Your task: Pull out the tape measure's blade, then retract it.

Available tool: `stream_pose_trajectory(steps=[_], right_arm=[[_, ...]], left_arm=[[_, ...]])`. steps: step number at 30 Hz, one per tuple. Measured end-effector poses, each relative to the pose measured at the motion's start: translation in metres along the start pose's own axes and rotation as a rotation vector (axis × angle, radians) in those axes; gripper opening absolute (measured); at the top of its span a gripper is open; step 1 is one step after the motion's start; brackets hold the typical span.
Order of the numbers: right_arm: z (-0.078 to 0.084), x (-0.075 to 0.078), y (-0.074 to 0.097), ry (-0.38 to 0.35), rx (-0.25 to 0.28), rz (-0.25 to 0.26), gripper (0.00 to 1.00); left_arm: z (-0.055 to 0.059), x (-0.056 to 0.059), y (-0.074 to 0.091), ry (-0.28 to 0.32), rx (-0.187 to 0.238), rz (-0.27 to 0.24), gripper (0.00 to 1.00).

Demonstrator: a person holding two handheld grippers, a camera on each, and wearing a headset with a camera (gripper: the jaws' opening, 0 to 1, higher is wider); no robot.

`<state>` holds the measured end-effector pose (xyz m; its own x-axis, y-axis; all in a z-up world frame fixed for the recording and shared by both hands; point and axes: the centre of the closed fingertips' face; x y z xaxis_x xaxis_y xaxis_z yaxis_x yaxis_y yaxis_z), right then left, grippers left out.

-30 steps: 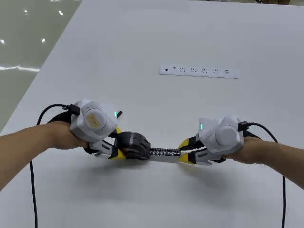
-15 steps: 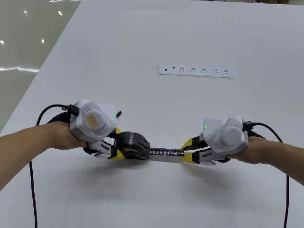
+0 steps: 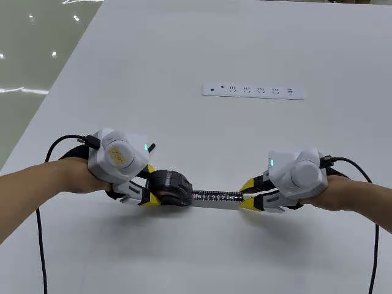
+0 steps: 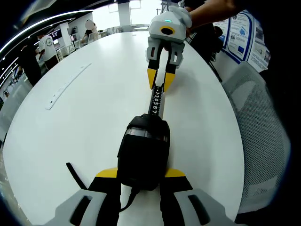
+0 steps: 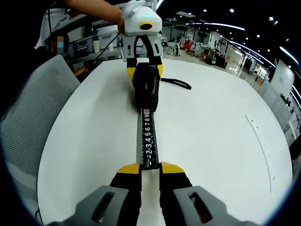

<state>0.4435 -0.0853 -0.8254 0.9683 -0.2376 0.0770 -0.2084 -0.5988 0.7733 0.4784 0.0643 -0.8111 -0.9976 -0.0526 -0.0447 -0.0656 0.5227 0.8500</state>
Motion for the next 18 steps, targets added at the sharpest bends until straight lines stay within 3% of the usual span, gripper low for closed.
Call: stream_pose_trajectory(steps=[18], right_arm=[[0.013,0.001,0.008,-0.001,-0.011,0.004,0.13]], left_arm=[[0.0,0.0,0.0,0.007,0.004,0.0,0.29]])
Point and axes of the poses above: the centre of the closed fingertips' face, and the gripper's own axes: y roughly backward along the fingers, x roughly to its right, z roughly out of its underside, and after that the axes turned 2 degrees about -x, right-handed
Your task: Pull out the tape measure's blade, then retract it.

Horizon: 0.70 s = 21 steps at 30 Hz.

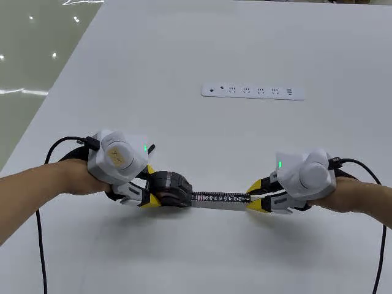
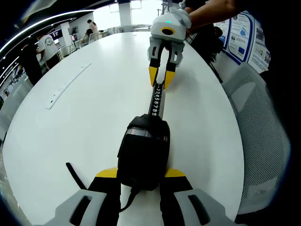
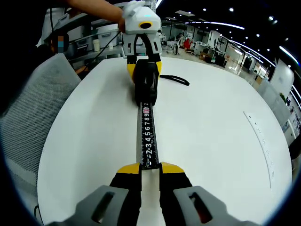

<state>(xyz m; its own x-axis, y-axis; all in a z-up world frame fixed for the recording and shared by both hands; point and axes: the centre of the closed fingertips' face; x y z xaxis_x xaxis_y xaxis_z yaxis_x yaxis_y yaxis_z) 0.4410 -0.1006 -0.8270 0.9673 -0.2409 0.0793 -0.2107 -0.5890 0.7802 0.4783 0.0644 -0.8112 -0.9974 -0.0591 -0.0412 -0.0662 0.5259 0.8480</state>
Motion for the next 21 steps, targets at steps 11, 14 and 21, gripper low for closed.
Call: stream_pose_trajectory(steps=[11,14,21], right_arm=[[0.004,0.0,0.003,-0.001,-0.003,0.002,0.13],[0.008,0.001,0.006,-0.004,-0.005,0.003,0.13],[0.012,0.0,0.008,-0.001,-0.011,0.003,0.13]], left_arm=[[0.0,0.0,0.0,-0.001,-0.001,0.001,0.29],[-0.001,0.0,-0.001,-0.001,-0.002,0.002,0.29],[0.0,0.0,-0.001,-0.001,-0.003,0.001,0.29]])
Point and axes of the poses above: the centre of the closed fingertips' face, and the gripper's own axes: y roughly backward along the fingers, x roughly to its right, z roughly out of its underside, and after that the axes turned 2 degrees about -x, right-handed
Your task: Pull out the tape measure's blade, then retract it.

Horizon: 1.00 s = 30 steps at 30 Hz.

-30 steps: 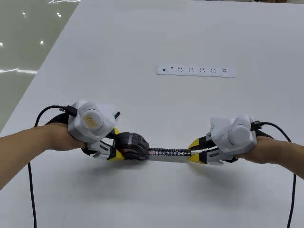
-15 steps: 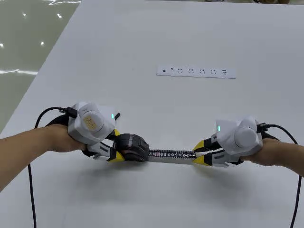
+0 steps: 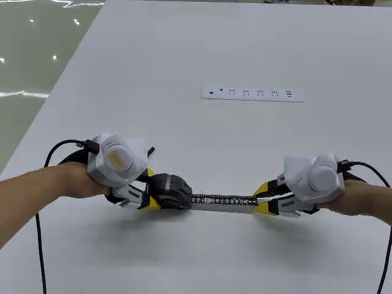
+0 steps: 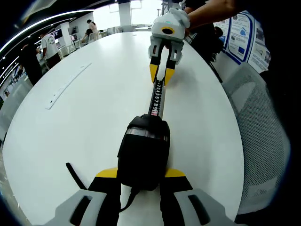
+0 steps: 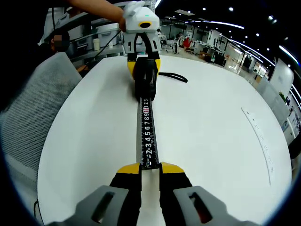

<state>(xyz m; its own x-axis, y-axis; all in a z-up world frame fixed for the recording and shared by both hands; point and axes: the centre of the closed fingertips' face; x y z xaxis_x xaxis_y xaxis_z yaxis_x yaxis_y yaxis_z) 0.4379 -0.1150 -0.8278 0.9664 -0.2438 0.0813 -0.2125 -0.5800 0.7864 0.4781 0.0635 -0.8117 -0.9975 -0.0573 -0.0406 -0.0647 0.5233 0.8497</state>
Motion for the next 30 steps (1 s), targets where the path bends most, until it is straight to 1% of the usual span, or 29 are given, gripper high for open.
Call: stream_pose_trajectory(steps=[12,30], right_arm=[[0.012,0.001,0.007,-0.002,-0.015,0.006,0.13],[0.022,0.003,0.013,-0.01,-0.025,0.01,0.13]], left_arm=[[0.0,0.001,-0.001,0.0,-0.001,0.001,0.29],[-0.001,0.002,-0.001,-0.002,-0.004,0.003,0.29]])
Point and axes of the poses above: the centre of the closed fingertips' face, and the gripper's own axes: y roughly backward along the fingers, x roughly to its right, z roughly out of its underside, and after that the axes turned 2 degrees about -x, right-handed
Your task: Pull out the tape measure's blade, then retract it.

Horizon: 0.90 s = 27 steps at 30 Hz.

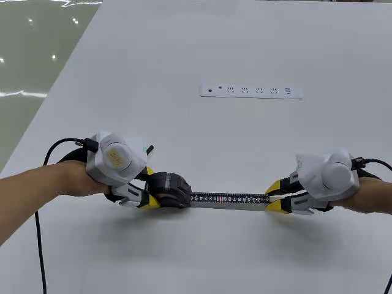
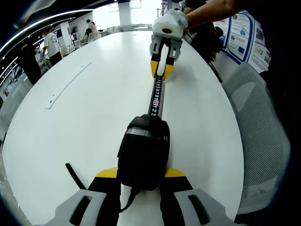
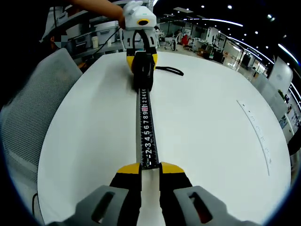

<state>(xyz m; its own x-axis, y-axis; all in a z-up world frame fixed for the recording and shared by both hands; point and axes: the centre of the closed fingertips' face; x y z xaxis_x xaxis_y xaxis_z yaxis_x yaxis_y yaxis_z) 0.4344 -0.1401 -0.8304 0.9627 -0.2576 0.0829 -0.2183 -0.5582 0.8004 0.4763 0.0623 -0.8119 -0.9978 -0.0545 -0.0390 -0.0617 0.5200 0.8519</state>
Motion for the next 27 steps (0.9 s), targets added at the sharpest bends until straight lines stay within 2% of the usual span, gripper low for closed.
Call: stream_pose_trajectory(steps=[27], right_arm=[[0.018,0.0,0.012,-0.016,-0.019,0.018,0.13]], left_arm=[[-0.001,-0.001,0.001,0.0,-0.006,0.0,0.29]])
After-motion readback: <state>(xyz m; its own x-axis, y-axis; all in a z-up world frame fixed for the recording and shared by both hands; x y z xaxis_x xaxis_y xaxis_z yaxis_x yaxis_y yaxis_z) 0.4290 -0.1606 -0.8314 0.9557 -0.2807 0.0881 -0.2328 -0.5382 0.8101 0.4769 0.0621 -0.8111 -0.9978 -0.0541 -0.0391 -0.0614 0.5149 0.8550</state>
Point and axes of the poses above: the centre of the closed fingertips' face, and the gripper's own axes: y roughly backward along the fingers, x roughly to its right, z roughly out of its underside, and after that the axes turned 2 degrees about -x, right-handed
